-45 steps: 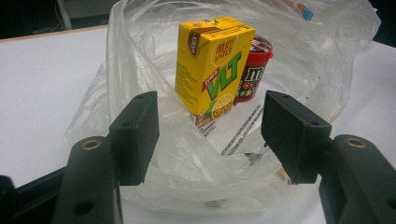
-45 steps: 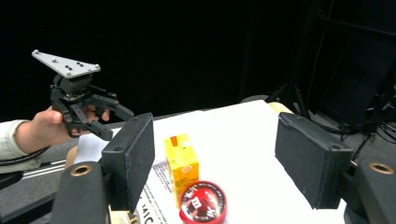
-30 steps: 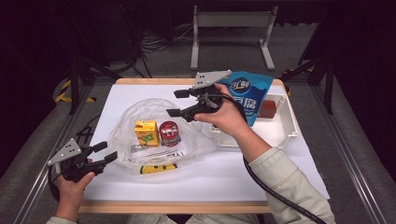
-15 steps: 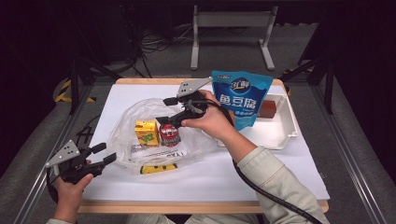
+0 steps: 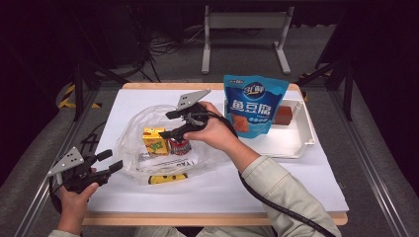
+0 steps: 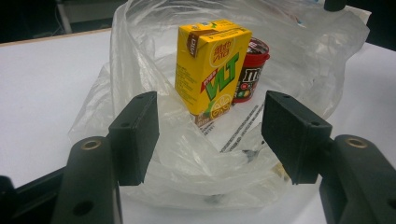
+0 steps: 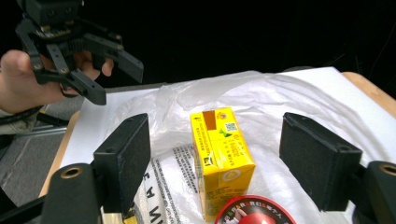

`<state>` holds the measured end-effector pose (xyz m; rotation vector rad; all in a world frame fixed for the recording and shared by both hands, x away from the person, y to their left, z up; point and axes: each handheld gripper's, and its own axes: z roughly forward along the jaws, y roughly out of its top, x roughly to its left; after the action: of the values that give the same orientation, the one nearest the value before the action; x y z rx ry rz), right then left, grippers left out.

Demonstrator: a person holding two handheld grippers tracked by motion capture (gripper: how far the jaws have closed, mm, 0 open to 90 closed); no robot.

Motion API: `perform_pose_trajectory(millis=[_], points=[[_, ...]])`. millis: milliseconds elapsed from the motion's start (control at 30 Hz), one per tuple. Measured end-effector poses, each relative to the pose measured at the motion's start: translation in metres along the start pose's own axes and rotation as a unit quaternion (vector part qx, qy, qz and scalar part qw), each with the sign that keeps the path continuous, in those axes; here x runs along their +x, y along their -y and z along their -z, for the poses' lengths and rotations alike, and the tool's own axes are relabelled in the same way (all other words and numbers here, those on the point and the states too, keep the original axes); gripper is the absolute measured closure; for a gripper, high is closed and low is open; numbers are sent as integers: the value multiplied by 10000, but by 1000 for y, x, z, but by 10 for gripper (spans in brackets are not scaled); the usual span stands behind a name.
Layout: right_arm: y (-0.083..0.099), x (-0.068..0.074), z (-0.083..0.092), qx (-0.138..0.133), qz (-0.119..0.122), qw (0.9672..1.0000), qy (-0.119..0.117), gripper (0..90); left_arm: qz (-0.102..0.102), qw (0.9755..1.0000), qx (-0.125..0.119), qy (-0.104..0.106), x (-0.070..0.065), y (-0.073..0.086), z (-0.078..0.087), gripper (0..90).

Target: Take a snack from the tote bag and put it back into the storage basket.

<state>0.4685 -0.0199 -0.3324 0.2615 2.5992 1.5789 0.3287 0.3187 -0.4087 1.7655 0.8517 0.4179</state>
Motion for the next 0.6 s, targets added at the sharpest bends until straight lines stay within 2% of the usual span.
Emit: perform_pose_trajectory(millis=[267, 600], points=[[3, -3, -20, 304, 31, 9995, -13, 239, 12, 10000, -14, 17, 0, -1, -2, 374], [12, -12, -49, 721, -21, 9974, -8, 229, 1, 10000, -21, 52, 1, -1, -2, 374]])
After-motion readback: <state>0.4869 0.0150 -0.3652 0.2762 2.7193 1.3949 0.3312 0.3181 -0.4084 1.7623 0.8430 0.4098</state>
